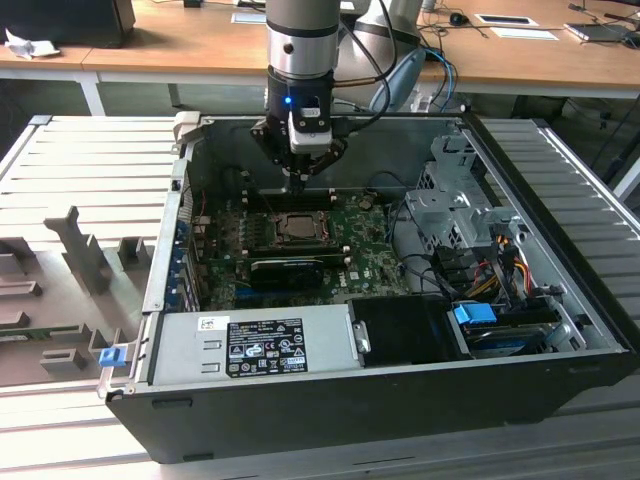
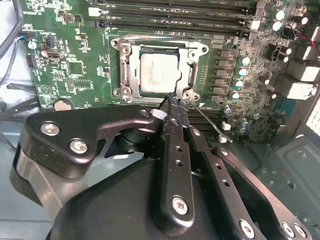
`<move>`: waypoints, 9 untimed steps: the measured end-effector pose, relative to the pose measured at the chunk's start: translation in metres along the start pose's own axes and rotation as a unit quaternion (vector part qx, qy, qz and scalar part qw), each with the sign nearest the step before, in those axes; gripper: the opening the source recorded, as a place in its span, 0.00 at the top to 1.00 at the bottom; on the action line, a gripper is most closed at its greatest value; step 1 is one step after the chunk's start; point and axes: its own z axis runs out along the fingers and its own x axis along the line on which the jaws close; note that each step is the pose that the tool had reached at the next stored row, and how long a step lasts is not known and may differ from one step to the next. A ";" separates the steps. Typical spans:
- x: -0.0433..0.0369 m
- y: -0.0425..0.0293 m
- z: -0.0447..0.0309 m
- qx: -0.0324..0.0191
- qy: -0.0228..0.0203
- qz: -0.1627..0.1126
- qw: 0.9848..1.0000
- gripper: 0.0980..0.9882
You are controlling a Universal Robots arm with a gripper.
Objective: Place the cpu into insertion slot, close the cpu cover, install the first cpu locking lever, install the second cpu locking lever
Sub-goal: 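Install the first cpu locking lever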
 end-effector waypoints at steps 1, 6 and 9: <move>0.0000 0.0000 0.0000 0.000 0.000 -0.007 1.000 0.99; 0.0000 0.0000 0.0000 0.000 0.001 -0.035 0.999 0.99; 0.0000 0.0000 0.0000 0.000 0.001 -0.065 0.998 0.99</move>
